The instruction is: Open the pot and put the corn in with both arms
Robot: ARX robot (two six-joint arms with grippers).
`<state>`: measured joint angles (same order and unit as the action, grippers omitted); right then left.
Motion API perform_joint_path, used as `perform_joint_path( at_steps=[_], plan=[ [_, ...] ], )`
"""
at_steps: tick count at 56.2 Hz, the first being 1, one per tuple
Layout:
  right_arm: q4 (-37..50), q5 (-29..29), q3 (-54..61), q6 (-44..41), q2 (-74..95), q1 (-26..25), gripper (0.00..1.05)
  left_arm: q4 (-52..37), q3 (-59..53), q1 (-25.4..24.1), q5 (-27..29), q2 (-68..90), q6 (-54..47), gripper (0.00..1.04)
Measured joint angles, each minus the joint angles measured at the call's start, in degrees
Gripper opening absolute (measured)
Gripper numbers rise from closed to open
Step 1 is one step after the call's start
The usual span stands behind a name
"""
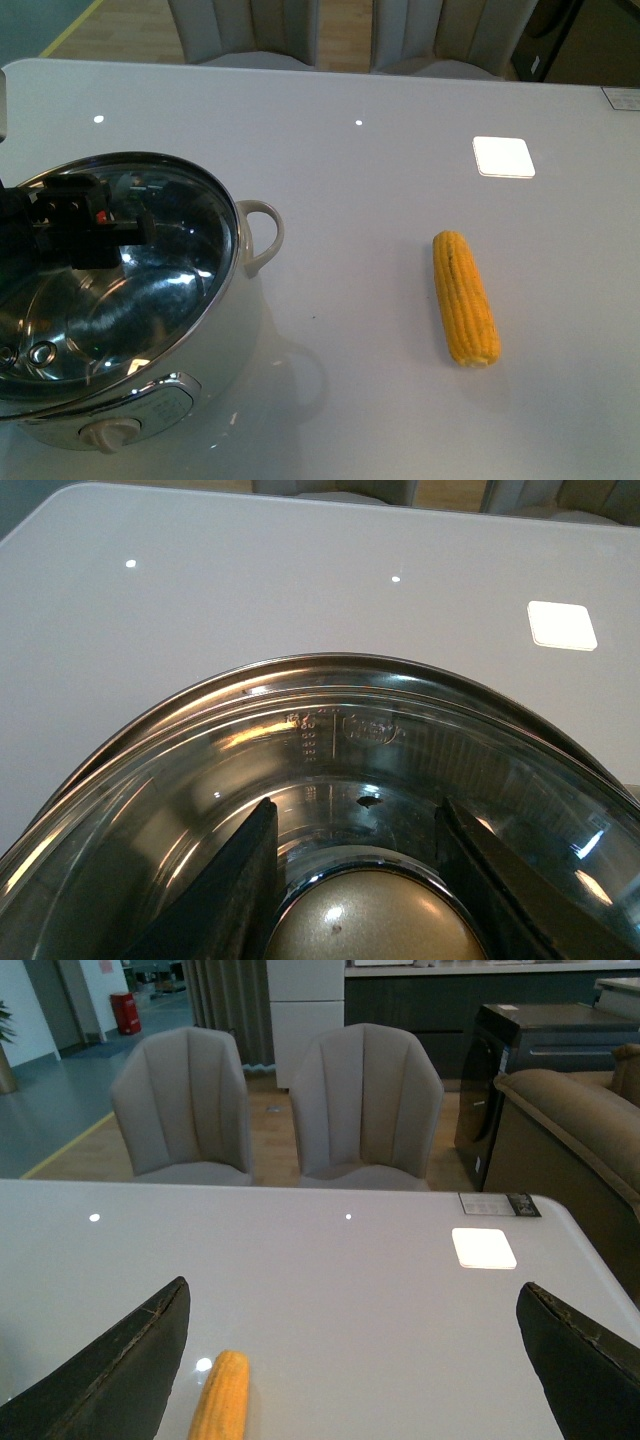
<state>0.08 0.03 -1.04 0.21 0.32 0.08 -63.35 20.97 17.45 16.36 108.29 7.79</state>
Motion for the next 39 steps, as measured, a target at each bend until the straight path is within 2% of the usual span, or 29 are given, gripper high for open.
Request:
perform_joint_path(
  at_steps=[23, 32, 39],
  plan=[
    [0.0, 0.0, 0.0, 0.0, 0.0, 0.0, 0.96, 11.17, 3.65, -5.33, -3.5, -14.27, -1.66, 0.41],
    [0.0, 0.0, 0.0, 0.0, 0.0, 0.0, 0.96, 13.79, 5.66, -11.34, -6.64, -18.86, -2.45, 0.41],
    [0.0, 0.0, 0.0, 0.0, 0.0, 0.0, 0.96, 14.53, 8.44, -21.22, -11.1, -20.44, -4.09, 0.41]
  ],
)
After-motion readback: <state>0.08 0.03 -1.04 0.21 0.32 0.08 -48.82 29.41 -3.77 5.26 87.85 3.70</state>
